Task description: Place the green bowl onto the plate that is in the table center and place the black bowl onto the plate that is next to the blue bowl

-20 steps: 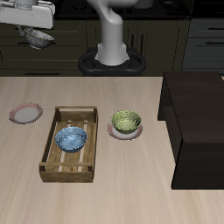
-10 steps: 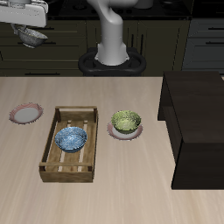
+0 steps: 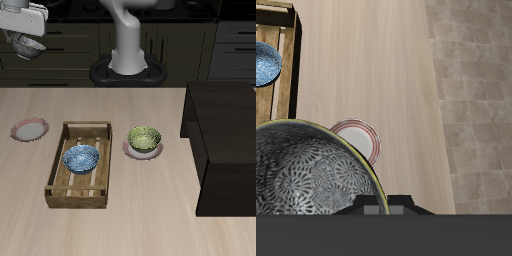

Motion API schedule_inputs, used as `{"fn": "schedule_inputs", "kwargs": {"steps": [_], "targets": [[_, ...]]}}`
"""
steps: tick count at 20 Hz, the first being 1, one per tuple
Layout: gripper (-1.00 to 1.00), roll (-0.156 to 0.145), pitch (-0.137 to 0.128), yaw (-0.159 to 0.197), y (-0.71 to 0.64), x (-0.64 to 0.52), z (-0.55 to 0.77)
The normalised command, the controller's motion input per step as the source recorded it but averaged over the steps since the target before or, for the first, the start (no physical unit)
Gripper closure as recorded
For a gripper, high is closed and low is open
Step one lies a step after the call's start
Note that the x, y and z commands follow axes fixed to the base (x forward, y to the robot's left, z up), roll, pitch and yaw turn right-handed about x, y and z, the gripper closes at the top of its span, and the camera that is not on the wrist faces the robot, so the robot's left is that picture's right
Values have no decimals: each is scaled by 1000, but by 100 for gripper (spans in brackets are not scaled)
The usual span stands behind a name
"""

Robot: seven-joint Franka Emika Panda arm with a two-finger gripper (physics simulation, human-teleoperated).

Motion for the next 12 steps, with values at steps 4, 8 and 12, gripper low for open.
{"fn": "schedule_inputs", "kwargs": {"steps": [4,8,12], "targets": [[100,-22,32,-21,-70,366,-128],[100,-7,48,-27,-60,229,-297],[100,67,69,-45,144,157,-402]]}}
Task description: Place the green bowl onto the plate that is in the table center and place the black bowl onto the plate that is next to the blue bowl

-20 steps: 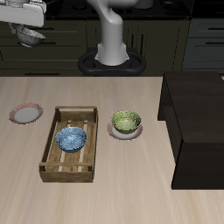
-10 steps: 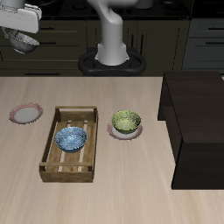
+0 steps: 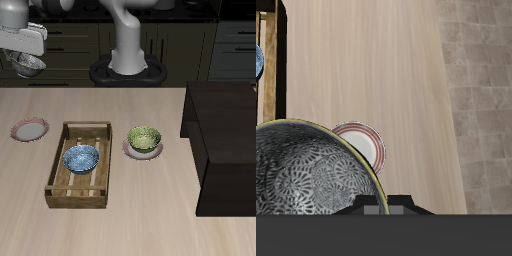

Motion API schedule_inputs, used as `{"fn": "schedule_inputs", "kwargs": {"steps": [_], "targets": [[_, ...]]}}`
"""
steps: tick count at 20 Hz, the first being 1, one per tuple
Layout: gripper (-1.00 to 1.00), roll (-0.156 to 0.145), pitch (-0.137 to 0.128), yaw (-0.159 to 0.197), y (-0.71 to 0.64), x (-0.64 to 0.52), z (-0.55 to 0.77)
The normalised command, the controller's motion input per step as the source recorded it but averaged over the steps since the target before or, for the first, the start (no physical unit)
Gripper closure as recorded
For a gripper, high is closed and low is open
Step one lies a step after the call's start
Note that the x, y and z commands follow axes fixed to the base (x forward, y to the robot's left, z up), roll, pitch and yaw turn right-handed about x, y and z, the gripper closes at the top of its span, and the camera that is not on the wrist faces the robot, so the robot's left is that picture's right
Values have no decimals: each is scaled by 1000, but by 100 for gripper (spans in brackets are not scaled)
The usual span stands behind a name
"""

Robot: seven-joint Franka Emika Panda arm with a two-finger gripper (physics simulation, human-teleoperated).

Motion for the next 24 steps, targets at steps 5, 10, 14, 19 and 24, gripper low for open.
{"fn": "schedule_inputs", "kwargs": {"steps": [5,10,14,19,24], "targets": [[100,75,47,-6,219,243,-322],[100,-7,38,-15,-24,238,-247],[100,-1,40,-30,-24,150,-333],[100,0,35,-26,49,86,-306],[100,7,27,-30,-36,-90,-316]]}}
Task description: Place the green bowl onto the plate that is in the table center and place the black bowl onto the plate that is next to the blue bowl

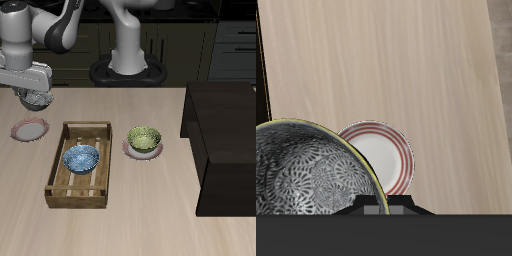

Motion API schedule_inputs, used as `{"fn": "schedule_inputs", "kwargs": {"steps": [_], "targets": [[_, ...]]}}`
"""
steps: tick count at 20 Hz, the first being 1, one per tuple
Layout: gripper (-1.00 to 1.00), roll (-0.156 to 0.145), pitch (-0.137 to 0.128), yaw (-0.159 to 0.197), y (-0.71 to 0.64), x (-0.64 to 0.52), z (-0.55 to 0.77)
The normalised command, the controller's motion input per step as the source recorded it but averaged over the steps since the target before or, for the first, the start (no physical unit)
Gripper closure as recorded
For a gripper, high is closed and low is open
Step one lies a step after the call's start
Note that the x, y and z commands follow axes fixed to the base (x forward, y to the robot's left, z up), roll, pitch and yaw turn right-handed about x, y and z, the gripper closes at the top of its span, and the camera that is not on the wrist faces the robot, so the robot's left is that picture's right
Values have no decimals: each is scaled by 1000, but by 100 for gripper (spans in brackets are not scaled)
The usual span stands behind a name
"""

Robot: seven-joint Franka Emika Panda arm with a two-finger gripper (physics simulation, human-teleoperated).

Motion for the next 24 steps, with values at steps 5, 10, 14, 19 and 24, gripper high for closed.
{"fn": "schedule_inputs", "kwargs": {"steps": [5,10,14,19,24], "targets": [[100,-42,6,-29,-162,-127,-201],[100,-41,-11,-35,-244,-45,-71],[100,-47,4,-44,-193,124,-136],[100,-4,40,-11,62,99,-288],[100,24,60,9,147,39,-376]]}}
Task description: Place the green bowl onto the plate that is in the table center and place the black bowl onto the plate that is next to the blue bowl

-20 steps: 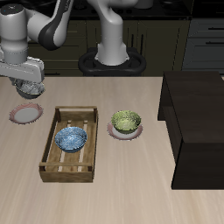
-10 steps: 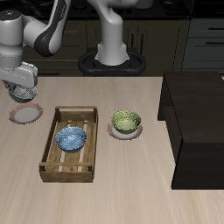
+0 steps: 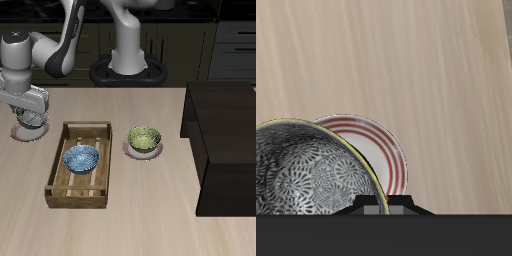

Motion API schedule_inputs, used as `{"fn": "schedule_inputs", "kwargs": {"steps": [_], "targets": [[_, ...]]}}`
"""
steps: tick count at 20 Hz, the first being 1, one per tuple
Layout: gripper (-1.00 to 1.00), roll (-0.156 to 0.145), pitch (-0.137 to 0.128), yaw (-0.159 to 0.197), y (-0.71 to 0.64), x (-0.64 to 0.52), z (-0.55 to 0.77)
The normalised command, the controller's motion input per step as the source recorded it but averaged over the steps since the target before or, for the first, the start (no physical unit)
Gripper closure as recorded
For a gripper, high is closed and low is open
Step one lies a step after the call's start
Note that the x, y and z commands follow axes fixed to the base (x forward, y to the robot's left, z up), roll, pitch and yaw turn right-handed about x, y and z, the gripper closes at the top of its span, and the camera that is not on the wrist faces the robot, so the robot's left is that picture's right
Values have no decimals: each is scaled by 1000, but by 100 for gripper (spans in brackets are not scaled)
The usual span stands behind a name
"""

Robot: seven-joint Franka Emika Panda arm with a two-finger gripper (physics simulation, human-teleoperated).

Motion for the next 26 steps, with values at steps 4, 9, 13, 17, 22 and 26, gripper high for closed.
{"fn": "schedule_inputs", "kwargs": {"steps": [4,9,13,17,22,26], "targets": [[100,-4,45,2,23,24,-307],[100,-17,7,45,-15,-21,-176],[-100,-30,16,65,111,-25,-190],[-100,3,9,35,102,-32,-98],[-100,-23,-23,10,54,-80,271],[-100,-64,-109,32,146,-291,832]]}}
